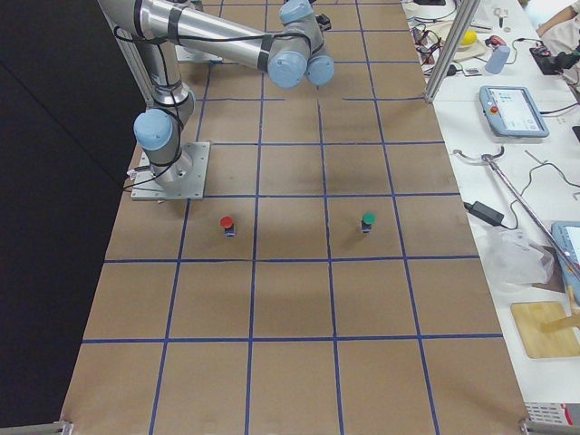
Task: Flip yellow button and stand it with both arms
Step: 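Close the right gripper on the yellow cap and open the left gripper, then carry the yellow button down with the right gripper while the left gripper withdraws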
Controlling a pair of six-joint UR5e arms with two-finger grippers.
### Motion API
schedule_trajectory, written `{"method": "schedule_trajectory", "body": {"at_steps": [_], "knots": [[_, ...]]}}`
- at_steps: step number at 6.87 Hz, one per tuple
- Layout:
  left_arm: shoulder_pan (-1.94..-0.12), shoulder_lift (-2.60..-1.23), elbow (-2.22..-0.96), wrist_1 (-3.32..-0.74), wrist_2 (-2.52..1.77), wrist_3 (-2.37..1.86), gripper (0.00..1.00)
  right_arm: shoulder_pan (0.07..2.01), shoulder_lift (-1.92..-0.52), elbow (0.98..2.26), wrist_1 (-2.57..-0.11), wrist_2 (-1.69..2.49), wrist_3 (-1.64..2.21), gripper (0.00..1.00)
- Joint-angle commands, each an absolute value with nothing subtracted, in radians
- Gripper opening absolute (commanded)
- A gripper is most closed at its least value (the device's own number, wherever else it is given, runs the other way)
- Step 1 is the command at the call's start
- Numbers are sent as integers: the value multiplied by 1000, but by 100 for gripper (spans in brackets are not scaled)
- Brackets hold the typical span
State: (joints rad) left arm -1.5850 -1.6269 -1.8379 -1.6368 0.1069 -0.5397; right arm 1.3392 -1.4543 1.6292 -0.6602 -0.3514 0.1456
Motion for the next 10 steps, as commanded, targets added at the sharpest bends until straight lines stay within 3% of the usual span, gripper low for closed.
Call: {"method": "schedule_trajectory", "body": {"at_steps": [1, 3, 6, 10], "knots": [[-1559, -1621, -1818, -1597, 188, -572, 99, 1304, -1456, 1618, -800, -449, 149, 15], [-1452, -1618, -1755, -1497, 511, -627, 98, 1247, -1457, 1614, -1005, -784, 147, 15], [-1443, -1623, -1607, -1483, 1095, -461, 99, 1227, -1453, 1621, -1350, -1250, 129, 15], [-1459, -1553, -1597, -1497, 1534, -64, 100, 1120, -1378, 1629, -1628, -1554, -116, 14]]}}
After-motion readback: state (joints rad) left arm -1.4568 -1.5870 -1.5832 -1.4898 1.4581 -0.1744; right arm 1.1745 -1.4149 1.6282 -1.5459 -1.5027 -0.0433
